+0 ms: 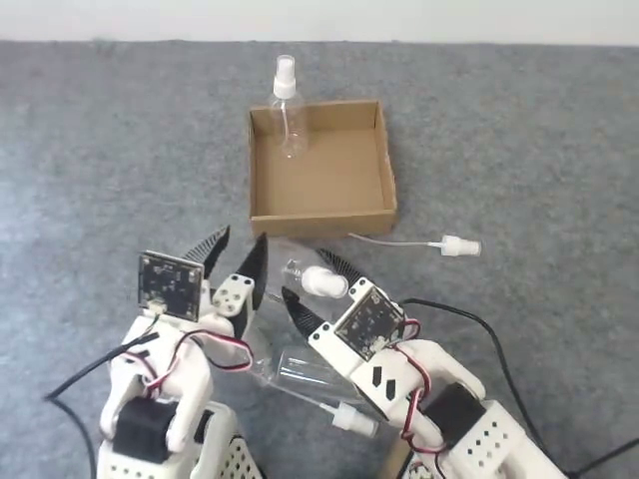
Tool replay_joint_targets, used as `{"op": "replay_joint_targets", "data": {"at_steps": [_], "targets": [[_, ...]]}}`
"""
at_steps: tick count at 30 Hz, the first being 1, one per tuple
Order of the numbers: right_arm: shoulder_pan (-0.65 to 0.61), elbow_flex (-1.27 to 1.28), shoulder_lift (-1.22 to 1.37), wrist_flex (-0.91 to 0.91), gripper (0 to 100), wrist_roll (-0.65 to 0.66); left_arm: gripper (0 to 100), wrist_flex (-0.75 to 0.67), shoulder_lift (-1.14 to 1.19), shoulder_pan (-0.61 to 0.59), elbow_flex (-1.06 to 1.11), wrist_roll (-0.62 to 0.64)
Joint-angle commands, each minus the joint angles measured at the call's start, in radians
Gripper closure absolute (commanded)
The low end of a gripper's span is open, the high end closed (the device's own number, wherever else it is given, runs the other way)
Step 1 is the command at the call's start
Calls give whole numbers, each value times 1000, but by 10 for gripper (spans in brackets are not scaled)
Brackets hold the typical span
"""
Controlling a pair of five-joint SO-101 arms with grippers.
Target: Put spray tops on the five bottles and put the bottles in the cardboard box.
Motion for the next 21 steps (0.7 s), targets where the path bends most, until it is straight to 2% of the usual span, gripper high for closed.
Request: {"op": "replay_joint_targets", "data": {"at_steps": [1,8,21], "targets": [[8,-35,-18,-15,925,-2,856,-23,0,-26,-13,6],[8,-75,-18,-13,949,-6,856,-118,0,-26,73,6],[7,-124,-19,31,950,-8,856,-114,0,-17,111,-2]]}}
